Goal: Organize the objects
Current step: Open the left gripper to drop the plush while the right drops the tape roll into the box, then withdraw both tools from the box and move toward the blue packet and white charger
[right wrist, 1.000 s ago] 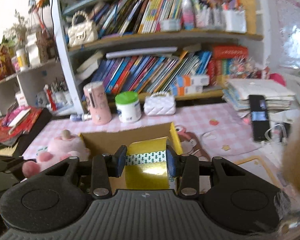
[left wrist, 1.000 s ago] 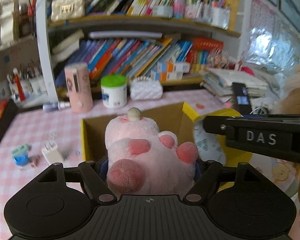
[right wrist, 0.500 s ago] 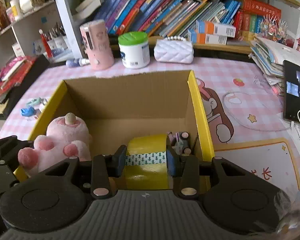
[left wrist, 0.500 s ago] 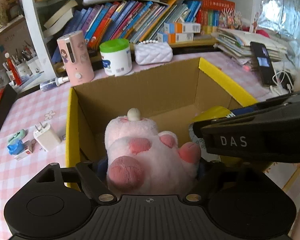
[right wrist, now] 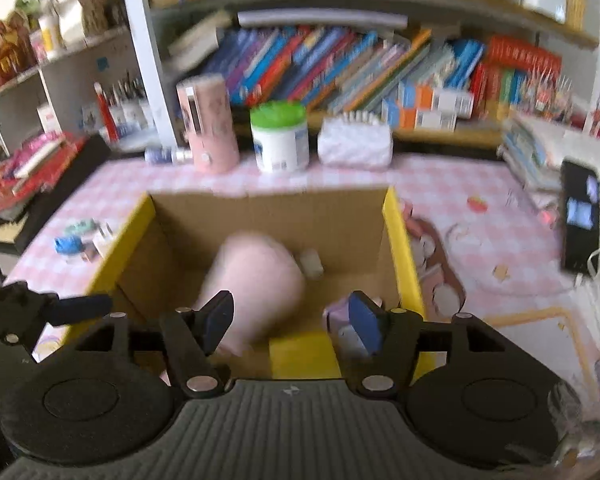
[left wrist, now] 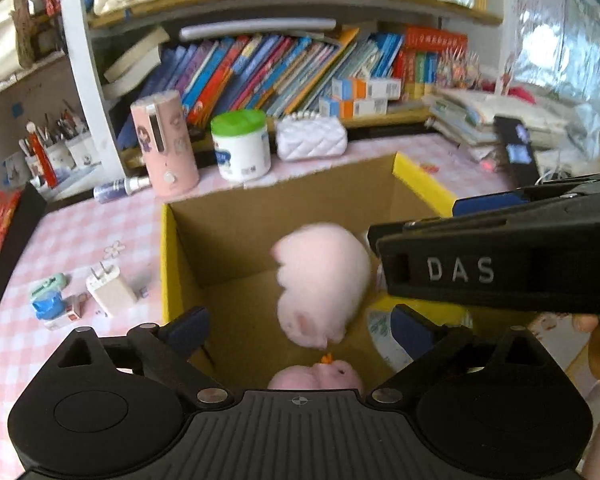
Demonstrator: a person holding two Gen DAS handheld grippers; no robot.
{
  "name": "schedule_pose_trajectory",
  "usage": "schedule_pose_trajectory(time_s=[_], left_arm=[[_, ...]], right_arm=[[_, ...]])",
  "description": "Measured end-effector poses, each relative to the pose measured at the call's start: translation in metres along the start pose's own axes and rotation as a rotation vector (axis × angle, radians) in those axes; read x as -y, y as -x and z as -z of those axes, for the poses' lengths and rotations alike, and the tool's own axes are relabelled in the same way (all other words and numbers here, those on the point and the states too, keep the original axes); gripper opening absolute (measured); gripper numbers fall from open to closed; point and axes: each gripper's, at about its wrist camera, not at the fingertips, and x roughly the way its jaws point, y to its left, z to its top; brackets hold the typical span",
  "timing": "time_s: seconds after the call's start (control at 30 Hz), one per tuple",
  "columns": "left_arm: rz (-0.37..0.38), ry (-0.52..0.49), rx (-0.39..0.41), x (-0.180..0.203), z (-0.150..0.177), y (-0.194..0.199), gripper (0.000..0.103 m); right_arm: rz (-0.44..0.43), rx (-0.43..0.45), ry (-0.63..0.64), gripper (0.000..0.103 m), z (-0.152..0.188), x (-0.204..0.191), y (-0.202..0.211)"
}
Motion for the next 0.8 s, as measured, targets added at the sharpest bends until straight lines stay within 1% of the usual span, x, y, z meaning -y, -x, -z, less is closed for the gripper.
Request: schedule_pose_trajectory(time_s=[0.17, 0.23, 0.33, 0.43, 0.5, 0.63, 0.73, 0.8], left_arm=[[0.029, 0.020, 0.066, -0.007, 0.002, 0.032, 0.099], [0.041, 0.032, 0.083, -0.011, 0.006, 0.044, 0.099], [0.062, 0.054, 0.104, -0.019, 0.015, 0.064, 0.099], [0.067, 0.090, 0.106, -0.030, 0.029, 0.077, 0.099], [0.070, 0.107, 0.097, -0.038, 0.040, 0.081, 0.099], [0.055, 0.123, 0.068, -0.052, 0.061, 0.089, 0.099], [0.045, 0.151, 0.046, -0.065, 0.079, 0.096, 0.099], [0.022, 0.161, 0.026, -0.072, 0.094, 0.101, 0.099]], right_arm=[[0.050, 0.107, -0.023, 0.063, -0.001, -0.003, 0.037], [0.077, 0.144, -0.036, 0.066, 0.003, -0.004, 0.053], [0.153, 0.200, -0.054, 0.069, 0.015, -0.007, 0.079], [0.213, 0.230, -0.068, 0.073, 0.031, -0.011, 0.101], [0.234, 0.228, -0.066, 0.073, 0.044, -0.017, 0.111], [0.273, 0.186, -0.047, 0.073, 0.066, -0.035, 0.118], [0.288, 0.143, -0.075, 0.076, 0.083, -0.051, 0.118], [0.301, 0.108, -0.108, 0.077, 0.097, -0.063, 0.116]])
